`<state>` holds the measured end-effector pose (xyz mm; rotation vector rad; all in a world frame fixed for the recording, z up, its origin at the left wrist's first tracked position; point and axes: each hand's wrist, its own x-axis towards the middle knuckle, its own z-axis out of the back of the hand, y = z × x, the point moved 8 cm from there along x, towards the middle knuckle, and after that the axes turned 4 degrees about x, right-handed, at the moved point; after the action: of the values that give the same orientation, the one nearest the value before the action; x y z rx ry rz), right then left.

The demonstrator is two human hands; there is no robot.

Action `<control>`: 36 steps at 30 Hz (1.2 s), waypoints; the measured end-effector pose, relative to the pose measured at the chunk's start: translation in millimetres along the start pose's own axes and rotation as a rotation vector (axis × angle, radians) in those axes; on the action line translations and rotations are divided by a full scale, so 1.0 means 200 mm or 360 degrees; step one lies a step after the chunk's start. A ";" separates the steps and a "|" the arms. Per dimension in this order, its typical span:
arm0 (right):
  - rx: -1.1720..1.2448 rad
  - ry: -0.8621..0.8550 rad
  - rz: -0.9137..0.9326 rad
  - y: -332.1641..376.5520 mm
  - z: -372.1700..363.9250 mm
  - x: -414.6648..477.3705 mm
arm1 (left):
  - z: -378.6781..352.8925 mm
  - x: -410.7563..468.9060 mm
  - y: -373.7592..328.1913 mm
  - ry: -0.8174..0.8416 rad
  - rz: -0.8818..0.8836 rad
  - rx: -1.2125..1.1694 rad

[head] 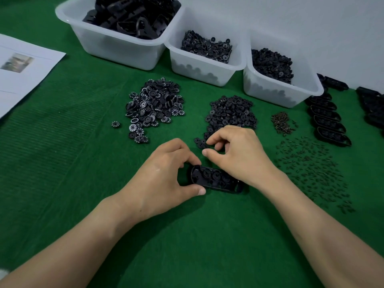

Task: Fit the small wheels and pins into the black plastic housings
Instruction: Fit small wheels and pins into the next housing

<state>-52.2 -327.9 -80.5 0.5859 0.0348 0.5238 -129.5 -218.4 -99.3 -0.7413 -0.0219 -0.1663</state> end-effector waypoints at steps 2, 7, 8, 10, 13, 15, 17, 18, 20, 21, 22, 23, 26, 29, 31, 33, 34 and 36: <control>0.0060 0.0003 -0.0009 0.00 -0.01 0.00 | 0.00 0.00 0.00 -0.0002 0.0001 -0.0003; 0.0088 0.0023 0.0005 0.00 0.03 -0.03 | 0.00 0.00 0.00 -0.0012 -0.0005 -0.0019; 0.0116 0.0031 0.0020 -0.01 0.06 -0.05 | 0.00 0.00 0.00 -0.0014 -0.0007 -0.0019; 0.0178 0.0077 0.0072 -0.02 0.11 -0.10 | 0.00 0.00 -0.01 -0.0012 -0.0007 -0.0015; 0.0194 0.0184 0.0129 -0.02 0.15 -0.18 | 0.00 0.00 0.00 -0.0004 -0.0004 -0.0017; 0.0142 0.0247 0.0157 -0.02 0.14 -0.22 | 0.00 0.00 0.01 0.0002 0.0000 -0.0018; 0.0081 0.0276 0.0201 -0.01 0.12 -0.23 | 0.00 0.00 0.00 0.0004 -0.0002 -0.0013; 0.0051 0.0271 0.0232 0.00 0.12 -0.24 | 0.00 0.00 0.00 0.0005 -0.0002 -0.0012; 0.0006 0.0248 0.0293 0.02 0.13 -0.24 | 0.00 0.00 0.00 0.0001 0.0004 -0.0018; -0.0005 0.0240 0.0313 0.03 0.13 -0.25 | 0.00 0.00 0.00 -0.0004 0.0005 -0.0023; -0.0018 0.0235 0.0332 0.03 0.13 -0.25 | 0.00 -0.01 0.00 -0.0010 0.0006 -0.0026; -0.0039 0.0229 0.0359 0.04 0.13 -0.26 | 0.00 -0.01 0.00 -0.0014 0.0006 -0.0028; -0.0135 0.0199 0.0465 0.08 0.13 -0.27 | 0.00 -0.01 0.00 -0.0016 0.0002 -0.0026; -0.0211 0.0155 0.0522 0.08 0.13 -0.28 | 0.00 0.00 0.00 -0.0017 -0.0005 -0.0023; -0.0202 0.0149 0.0503 0.07 0.14 -0.28 | 0.00 0.00 0.00 -0.0020 -0.0014 -0.0024; -0.0209 0.0173 0.0487 0.07 0.13 -0.28 | 0.00 0.00 -0.01 -0.0022 -0.0019 -0.0022; -0.0215 0.0190 0.0483 0.07 0.12 -0.28 | 0.00 0.00 -0.01 -0.0020 -0.0018 -0.0018; -0.0118 0.0235 0.0411 0.05 0.12 -0.28 | 0.00 0.00 0.00 -0.0011 -0.0012 -0.0009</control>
<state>-100.0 -360.4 -61.3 0.4806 0.0802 0.8157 -130.4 -218.7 -99.1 -0.7475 -0.0307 -0.1709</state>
